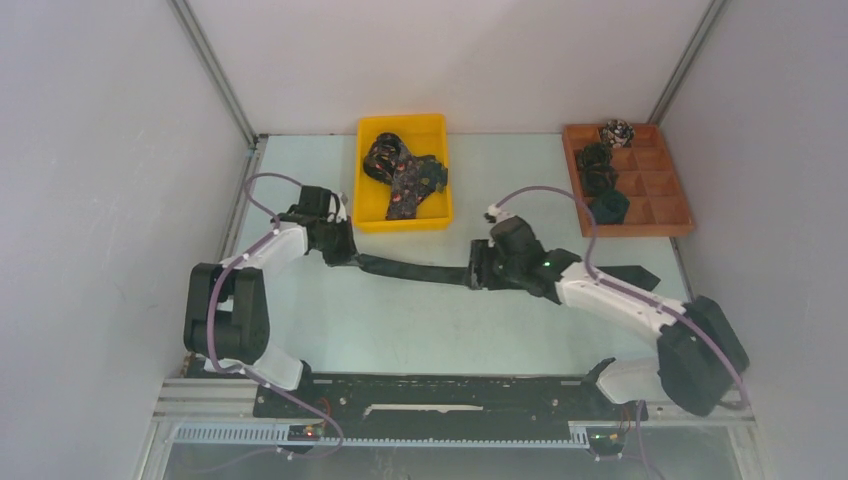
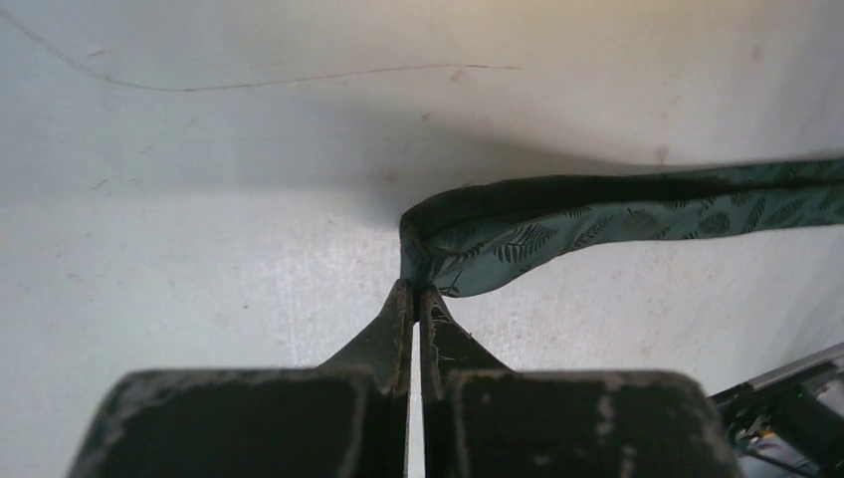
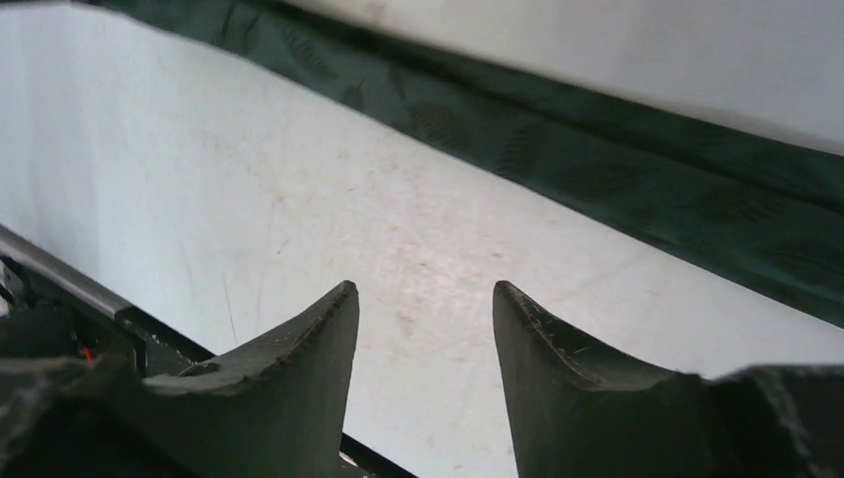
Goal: Roll the ties
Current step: Flatten out the tie at the center of the board.
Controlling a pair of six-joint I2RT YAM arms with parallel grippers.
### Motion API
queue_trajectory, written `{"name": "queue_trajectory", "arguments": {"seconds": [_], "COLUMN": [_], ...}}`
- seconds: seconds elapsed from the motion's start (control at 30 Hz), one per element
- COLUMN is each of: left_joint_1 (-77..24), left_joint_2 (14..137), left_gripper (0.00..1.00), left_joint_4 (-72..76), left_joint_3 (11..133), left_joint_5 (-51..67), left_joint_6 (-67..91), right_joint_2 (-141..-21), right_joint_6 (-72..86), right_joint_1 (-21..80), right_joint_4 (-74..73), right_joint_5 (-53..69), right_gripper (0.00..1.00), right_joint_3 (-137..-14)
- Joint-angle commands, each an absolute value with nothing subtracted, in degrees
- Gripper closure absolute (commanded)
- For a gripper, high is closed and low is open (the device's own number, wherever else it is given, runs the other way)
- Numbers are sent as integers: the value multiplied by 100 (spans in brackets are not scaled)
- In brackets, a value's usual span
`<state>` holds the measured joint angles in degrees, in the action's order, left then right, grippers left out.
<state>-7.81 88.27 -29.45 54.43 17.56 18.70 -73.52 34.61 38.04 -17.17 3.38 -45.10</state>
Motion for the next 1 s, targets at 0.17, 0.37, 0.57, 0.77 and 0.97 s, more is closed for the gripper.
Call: {"name": "queue_trajectory", "arguments": {"seconds": [0.17,0.37,0.57,0.77,0.97], "left_joint_1": [-437,-413,-329,-121,314], "left_joint_2": [9056,8905,8481,8123,8209], "left_gripper": [100,100,100,100,100], "left_joint_4": [-3142,-3288,-3253,-3286,-3535], "left_joint_3": [5451,5266,4692,4438,4687], "left_joint_5": [1221,1072,1216,1112,1190], "left_joint_6": [2320,2551,2968,3007,2625], "right_joint_2": [-9015,-10028,-10666,-11211,-11829], "right_joint_6": [3447,3434,3549,3675,3674], "right_joint_1": [4677,4953,5192,5399,5604], "right_joint_4": [-902,-928,-970,-1008,-1249], "right_joint_5": [263,565,959,1236,1406], "right_gripper": [52,57,64,71,74], "right_joint_3": [-5749,-6715,-7509,-8222,-8936]}}
